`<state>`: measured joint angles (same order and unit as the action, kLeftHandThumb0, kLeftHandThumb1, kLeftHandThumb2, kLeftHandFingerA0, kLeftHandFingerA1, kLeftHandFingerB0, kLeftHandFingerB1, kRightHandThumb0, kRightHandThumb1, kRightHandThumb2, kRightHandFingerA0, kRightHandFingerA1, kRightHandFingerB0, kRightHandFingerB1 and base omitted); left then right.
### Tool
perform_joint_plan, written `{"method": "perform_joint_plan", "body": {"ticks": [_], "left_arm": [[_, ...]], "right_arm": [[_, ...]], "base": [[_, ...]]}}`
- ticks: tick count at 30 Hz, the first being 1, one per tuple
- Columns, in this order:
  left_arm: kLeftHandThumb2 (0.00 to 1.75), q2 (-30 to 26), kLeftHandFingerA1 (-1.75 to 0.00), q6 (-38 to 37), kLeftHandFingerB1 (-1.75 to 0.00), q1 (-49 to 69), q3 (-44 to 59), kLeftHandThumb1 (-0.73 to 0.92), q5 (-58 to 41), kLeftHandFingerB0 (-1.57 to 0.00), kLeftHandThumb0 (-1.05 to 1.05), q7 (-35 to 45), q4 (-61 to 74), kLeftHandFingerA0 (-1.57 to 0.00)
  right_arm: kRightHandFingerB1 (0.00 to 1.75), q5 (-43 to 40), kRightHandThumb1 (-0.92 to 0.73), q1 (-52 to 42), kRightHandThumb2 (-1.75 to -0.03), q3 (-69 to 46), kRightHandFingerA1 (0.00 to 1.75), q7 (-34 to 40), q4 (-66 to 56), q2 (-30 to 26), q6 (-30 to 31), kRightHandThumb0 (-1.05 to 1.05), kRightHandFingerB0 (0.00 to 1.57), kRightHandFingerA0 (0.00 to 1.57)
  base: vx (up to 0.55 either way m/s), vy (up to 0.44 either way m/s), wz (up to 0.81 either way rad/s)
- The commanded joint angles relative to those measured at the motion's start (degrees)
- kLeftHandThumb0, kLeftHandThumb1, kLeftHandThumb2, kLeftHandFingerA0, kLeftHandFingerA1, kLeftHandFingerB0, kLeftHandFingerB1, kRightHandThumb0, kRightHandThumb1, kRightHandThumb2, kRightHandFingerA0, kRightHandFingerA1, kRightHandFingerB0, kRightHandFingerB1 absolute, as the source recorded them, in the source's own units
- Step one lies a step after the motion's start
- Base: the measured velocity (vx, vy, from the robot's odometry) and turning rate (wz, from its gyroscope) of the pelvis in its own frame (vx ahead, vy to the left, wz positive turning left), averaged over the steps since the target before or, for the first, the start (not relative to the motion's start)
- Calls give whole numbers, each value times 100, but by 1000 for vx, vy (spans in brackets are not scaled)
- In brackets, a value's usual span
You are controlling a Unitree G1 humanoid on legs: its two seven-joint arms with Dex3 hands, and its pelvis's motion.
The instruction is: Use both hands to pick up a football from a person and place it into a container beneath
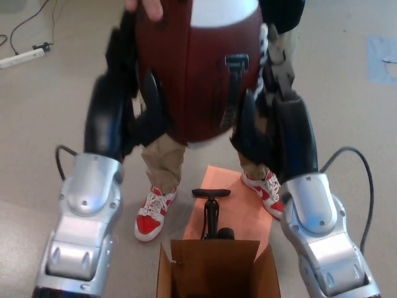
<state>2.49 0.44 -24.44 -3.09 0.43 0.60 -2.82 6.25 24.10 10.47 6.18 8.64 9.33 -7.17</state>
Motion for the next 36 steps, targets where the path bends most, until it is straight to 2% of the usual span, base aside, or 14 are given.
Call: {"method": "perform_joint_plan", "body": {"ticks": [1,2,7,8,15,21,22,24,28,29,32,33,35,36], "left_arm": [[120,165,-10,-378,-9,-94,-359,92,-53,0,-84,392,-624,0],[119,198,-9,-457,-7,-105,-348,92,-149,0,-85,471,-832,0],[121,270,-8,-513,-6,-81,-382,92,-286,0,-88,607,-1329,0],[122,283,-9,-537,-8,-60,-392,92,-293,0,-85,612,-1404,0],[113,238,0,-800,-1,-66,-483,87,-202,0,-84,611,-1776,0],[115,250,0,-939,0,-166,-461,89,-193,0,-88,584,-2167,0],[85,264,0,-938,0,-187,-429,92,-237,0,-80,600,-2231,0],[113,230,0,-1021,0,-224,-372,88,-276,0,-87,645,-2368,0],[112,67,0,-1117,-1,-157,-255,88,-367,0,-85,804,-2575,0],[83,40,0,-1026,0,-156,-164,92,-455,0,-79,825,-2595,0],[83,-174,0,-957,0,-133,162,92,-621,0,-81,827,-2679,0],[110,-532,-1,-891,0,-164,533,86,-787,0,-86,883,-2877,0],[84,-840,0,-914,0,-206,819,92,-828,0,-81,983,-3122,0],[108,-1141,-1,-932,0,-231,1124,83,-1027,0,-87,1195,-3384,0]], "right_arm": [[10,46,-92,13,-119,192,11,-356,320,-108,-144,-80,0,0],[2,-41,-92,-14,-82,146,1,-385,450,-117,-201,-71,0,0],[12,-55,-91,-140,-121,102,13,-376,750,-211,-268,-80,0,0],[2,12,-81,-170,-99,125,1,-336,778,-246,-240,-77,0,0],[1,77,-82,-208,-99,153,0,-261,1019,-333,-406,-77,0,0],[13,56,-92,-133,-122,98,13,-252,1350,-351,-504,-79,0,0],[13,43,-91,-114,-122,92,14,-267,1400,-348,-492,-78,0,0],[2,-45,-85,-35,-104,61,0,-362,1580,-332,-562,-80,0,0],[9,-176,-92,14,-121,-1,12,-621,1793,-427,-454,-83,0,0],[7,-277,-92,37,-120,-80,10,-698,1834,-450,-366,-86,0,0],[6,-440,-92,95,-118,-367,12,-742,2110,-612,-459,-85,0,0],[7,-568,-92,164,-119,-692,14,-665,2365,-813,-501,-86,0,0],[8,-625,-92,236,-119,-945,15,-683,2601,-960,-564,-83,0,0],[8,-646,-92,300,-120,-1138,16,-637,2875,-1129,-656,-86,0,1]], "base": [[0,0,0],[0,0,0],[0,0,0],[0,0,0],[0,0,0],[0,0,0],[0,0,0],[0,0,0],[0,0,0],[0,0,0],[0,0,0],[0,0,0],[0,0,0],[0,0,0]]}}
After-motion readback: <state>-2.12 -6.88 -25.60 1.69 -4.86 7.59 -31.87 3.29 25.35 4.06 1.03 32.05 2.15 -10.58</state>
